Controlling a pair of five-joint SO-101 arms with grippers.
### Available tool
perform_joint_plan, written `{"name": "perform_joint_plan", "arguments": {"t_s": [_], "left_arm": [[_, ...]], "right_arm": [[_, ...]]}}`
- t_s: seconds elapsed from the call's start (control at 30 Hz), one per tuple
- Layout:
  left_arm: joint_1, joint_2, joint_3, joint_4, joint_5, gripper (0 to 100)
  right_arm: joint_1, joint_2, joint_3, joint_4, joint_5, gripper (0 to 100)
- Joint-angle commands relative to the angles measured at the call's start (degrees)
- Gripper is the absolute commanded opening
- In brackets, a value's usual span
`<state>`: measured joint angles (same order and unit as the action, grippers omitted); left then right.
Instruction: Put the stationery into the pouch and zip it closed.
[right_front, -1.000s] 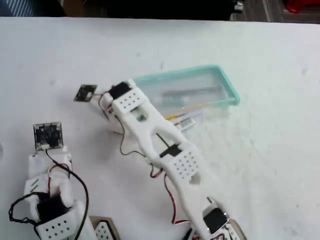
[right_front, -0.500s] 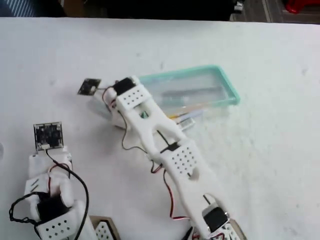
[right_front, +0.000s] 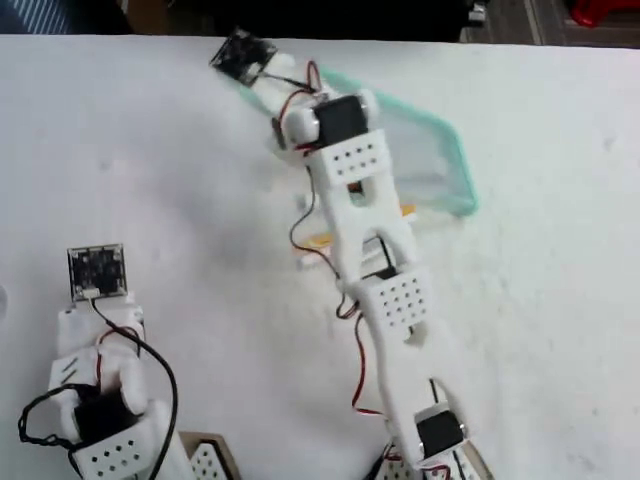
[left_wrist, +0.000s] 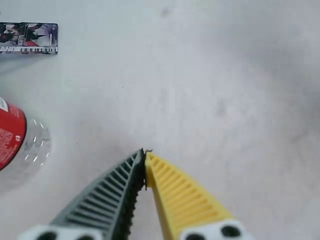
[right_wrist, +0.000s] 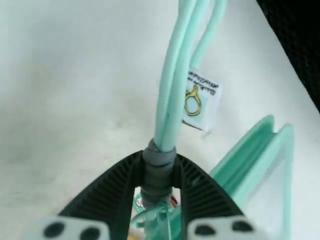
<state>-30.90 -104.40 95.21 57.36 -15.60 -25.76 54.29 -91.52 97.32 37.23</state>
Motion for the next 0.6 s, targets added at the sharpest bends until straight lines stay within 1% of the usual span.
{"name": "perform_joint_plan", "arguments": {"t_s": [0.0,0.1,0.2,0.33,0.57], "left_arm": [[0.7,-0.6,-1.1,-1.4,0.4,2],[0.7,-0.6,-1.1,-1.4,0.4,2],[0.7,-0.6,-1.1,-1.4,0.4,2],[0.7,-0.6,-1.1,-1.4,0.4,2],[0.7,-0.6,-1.0,-1.4,0.4,2]], "right_arm": [[1.9,-8.7,-3.3,1.2,-1.1,1.6],[2.7,-13.4,-4.0,1.1,-5.5,1.6],[3.3,-18.7,-4.0,1.1,-8.2,1.6],[4.8,-25.2,-4.0,1.1,-8.4,1.6],[11.6,-34.1,-4.0,0.9,-8.4,1.6]]}}
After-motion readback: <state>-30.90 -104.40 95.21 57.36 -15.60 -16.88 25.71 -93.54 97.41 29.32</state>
